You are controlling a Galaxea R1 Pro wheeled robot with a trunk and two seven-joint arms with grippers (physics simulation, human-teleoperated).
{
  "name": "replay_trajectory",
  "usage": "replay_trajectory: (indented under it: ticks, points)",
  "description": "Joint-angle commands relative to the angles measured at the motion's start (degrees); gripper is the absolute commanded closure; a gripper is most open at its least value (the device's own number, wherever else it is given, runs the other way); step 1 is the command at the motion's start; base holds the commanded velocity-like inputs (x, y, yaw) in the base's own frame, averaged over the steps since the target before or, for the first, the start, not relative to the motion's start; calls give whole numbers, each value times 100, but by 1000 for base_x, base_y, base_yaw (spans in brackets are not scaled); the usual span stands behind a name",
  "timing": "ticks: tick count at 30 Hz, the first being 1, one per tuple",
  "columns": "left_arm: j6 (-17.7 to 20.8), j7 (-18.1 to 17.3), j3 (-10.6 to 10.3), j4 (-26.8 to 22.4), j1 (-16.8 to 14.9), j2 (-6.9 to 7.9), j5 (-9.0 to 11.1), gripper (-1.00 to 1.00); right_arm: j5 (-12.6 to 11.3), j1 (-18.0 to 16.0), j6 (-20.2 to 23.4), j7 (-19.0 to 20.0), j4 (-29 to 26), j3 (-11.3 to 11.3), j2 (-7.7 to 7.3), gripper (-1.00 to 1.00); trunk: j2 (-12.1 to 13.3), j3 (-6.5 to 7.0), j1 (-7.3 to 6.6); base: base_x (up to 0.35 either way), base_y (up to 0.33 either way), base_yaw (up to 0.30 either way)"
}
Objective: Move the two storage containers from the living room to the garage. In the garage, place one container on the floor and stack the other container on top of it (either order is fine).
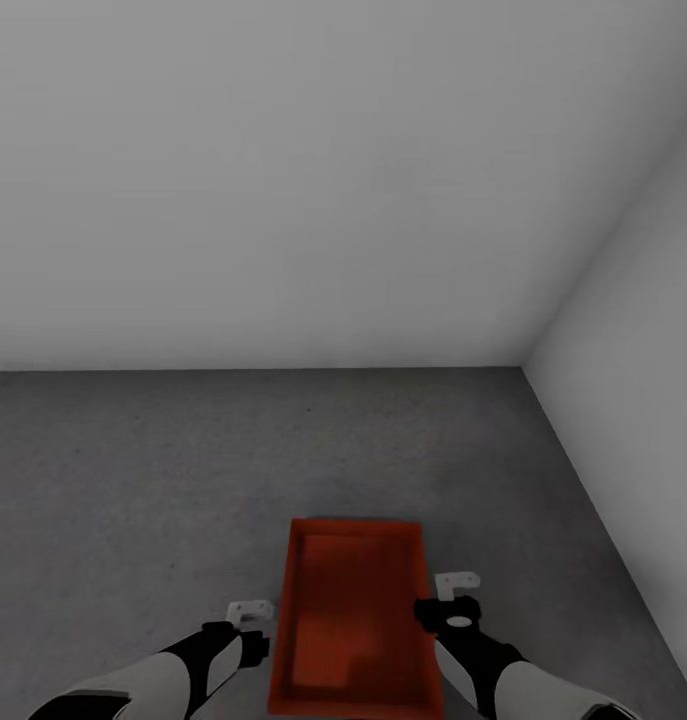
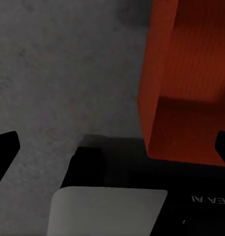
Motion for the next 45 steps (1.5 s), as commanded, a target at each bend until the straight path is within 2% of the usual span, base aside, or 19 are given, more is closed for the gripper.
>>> replay_trajectory:
  ticks: [1,5,12,17,22,28,45]
  points:
    - [16,22,-7,-1,-2,-2,56,-100,-57,-4,-28,-28,61,51,3,-100,-2,-3,0,0,0,0]
    - [12,24,-7,-2,7,-3,62,-100,-53,-4,-79,-40,419,57,6,-100,-2,-3,0,0,0,0]
    - [-8,22,-7,-2,78,1,64,-100,-64,39,-197,-16,693,52,3,-100,-2,-3,0,0,0,0]
    - [-22,22,-7,-2,349,30,69,-100,-38,477,-502,-6,885,55,3,-100,-2,-3,0,0,0,0]
    - [-52,19,-7,-2,752,52,84,-100,-23,963,-561,8,932,58,3,-100,-2,-3,0,0,0,0]
    - [-396,6,-7,-2,1161,41,90,-100,-36,1220,-565,10,997,59,5,-100,-2,-3,0,0,0,0]
    - [-429,19,-7,5,1280,37,100,-100,-72,1288,-577,5,1044,50,3,-100,-2,104,0,0,0,0]
